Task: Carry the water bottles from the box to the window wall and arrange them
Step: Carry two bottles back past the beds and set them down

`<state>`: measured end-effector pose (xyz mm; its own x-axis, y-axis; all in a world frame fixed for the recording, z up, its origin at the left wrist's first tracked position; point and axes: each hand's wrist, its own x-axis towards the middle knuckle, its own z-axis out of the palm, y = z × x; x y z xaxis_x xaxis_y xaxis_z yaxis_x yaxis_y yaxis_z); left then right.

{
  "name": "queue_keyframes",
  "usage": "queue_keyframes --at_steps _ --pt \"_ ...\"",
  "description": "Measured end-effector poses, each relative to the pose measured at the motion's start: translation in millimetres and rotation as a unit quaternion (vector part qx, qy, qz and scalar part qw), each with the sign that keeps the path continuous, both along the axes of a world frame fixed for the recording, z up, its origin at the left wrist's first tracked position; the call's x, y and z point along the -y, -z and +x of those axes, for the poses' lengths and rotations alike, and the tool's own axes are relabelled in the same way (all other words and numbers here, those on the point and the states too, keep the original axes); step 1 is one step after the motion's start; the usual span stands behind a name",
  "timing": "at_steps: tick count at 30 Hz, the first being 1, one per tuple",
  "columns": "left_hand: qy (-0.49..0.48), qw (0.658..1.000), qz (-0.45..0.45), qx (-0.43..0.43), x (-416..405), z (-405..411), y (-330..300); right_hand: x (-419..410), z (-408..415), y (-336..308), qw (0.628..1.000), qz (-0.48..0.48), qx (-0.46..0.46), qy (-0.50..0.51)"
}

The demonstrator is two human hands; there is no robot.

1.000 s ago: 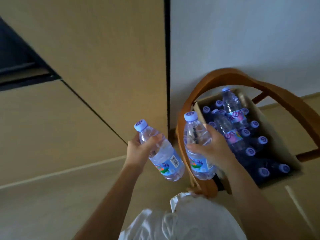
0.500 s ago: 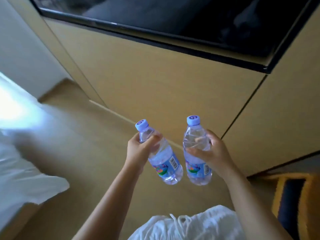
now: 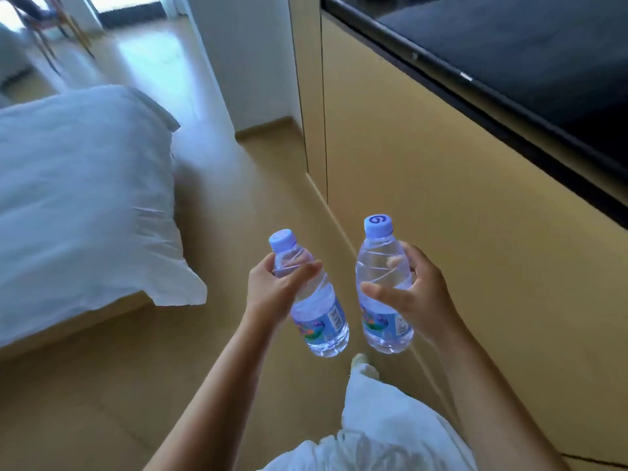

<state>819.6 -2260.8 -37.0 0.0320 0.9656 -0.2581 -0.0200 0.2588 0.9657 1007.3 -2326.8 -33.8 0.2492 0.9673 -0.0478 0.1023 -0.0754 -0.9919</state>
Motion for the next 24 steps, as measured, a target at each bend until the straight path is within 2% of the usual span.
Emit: queue_keyframes --at_steps 7,13,24 --pt "-0.096 0.995 0.011 0.003 -87.6 33.7 -6.6 -132.4 37.5 -4.8 0.992 -0.009 0.026 -0.121" --pt "-0.138 0.990 0.010 -0.003 -143.1 44.8 -2.1 -212.7 47.0 -2.9 0.983 -0.009 0.036 -0.177" --pt "-0.176 0.984 -0.016 0.009 -288.2 30.3 18.0 -358.8 30.4 16.1 0.978 -0.031 0.076 -0.193"
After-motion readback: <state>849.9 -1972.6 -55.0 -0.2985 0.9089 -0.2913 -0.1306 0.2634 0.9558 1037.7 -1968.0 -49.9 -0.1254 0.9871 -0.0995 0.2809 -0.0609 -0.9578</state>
